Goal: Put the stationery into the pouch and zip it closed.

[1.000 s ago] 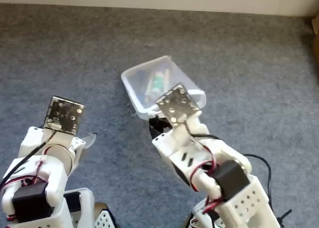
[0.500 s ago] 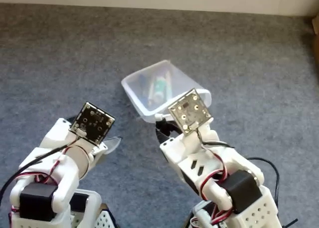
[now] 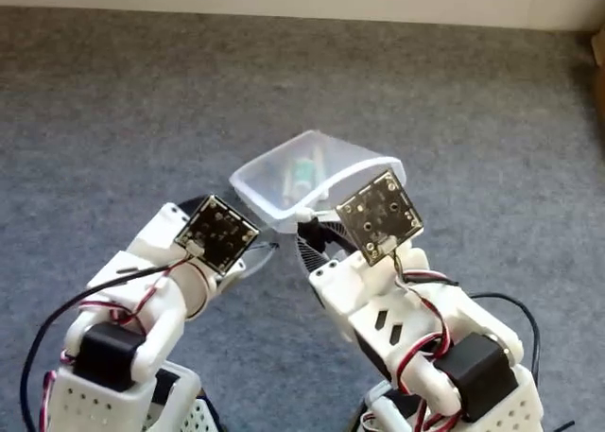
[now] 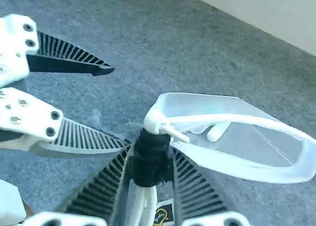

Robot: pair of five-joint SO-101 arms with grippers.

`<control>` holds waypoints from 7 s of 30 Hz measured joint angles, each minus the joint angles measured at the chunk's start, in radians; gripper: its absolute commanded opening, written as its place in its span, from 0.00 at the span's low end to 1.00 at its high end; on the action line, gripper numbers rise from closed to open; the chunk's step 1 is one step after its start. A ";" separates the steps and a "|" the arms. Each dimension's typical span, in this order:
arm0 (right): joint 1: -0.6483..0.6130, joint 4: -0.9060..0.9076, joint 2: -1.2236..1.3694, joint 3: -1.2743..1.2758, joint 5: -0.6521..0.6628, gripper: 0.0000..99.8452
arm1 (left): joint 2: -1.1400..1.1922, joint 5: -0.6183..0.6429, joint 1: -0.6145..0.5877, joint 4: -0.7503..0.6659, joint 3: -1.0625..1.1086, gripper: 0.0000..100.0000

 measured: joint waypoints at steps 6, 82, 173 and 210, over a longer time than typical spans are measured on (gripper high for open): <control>-0.054 0.000 0.000 0.000 -0.017 0.00 | 0.000 0.000 0.043 -0.129 0.084 0.33; -0.074 -0.118 -0.017 0.169 -0.187 0.18 | -0.002 0.109 0.175 -0.298 0.226 0.01; 0.701 -1.037 -0.011 0.563 -0.333 0.01 | -0.011 0.107 0.170 -0.307 0.236 0.01; 0.365 -0.141 -0.014 0.180 -0.150 0.23 | 0.000 0.181 0.094 -0.009 0.126 0.24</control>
